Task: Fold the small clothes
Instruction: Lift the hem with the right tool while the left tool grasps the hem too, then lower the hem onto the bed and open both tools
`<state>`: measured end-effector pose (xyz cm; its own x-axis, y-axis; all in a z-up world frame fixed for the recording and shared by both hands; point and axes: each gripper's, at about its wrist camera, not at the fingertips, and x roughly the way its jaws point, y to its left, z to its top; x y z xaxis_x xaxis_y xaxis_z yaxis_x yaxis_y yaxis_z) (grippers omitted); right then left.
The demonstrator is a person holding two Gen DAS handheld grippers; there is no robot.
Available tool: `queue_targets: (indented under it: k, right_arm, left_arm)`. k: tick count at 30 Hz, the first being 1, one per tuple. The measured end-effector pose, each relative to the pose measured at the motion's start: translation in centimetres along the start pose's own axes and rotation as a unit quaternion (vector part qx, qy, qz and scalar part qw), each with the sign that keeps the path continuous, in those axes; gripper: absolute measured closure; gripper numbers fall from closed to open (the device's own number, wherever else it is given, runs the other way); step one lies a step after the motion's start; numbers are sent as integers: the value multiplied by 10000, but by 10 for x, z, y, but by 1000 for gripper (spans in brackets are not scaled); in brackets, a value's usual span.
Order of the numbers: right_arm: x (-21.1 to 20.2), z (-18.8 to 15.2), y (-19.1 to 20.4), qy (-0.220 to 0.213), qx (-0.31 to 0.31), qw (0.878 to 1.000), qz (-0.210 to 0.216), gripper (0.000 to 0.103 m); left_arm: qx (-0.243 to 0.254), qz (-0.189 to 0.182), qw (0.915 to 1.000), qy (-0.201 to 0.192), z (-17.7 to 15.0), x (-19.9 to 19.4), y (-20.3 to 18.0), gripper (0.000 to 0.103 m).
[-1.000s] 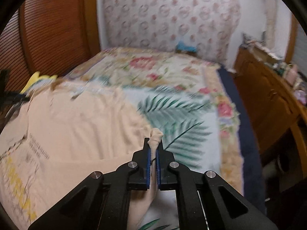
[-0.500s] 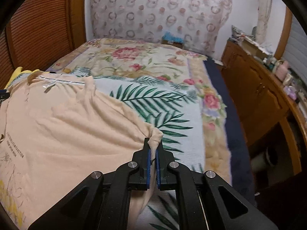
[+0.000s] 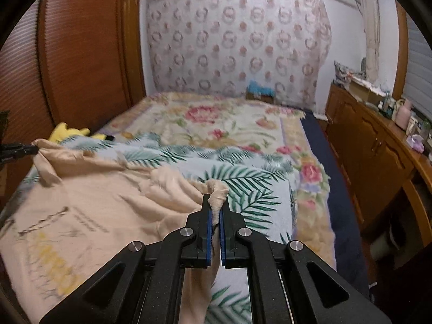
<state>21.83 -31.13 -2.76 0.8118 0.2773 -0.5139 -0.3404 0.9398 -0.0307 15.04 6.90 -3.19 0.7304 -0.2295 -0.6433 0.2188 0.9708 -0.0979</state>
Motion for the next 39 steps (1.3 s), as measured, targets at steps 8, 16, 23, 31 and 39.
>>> queue_targets:
  k: [8,16,23,31,39]
  right_arm:
    - [-73,-48,12,-199,1,9994,291,99]
    - [-120,-69,16,-108,23,9995,308,99]
    - [-151,-81,23,161,90,9993,333,99]
    - [-122,-118,23,850,464,9945,389,99]
    - [-104,-124,17,1114,450,9923,303,99]
  left_arm:
    - [-86,-95,9995,-292,-42,-61,-20,97]
    - [-116,-110,9991,-388,-71,-108,-23,97]
    - [-91,-51,9997,-231,-99,-127,-29,97]
    - [-186,131,9993,284,-131,-99,-22,97]
    - [-338,246,9986,329,-139,-91,-16,84]
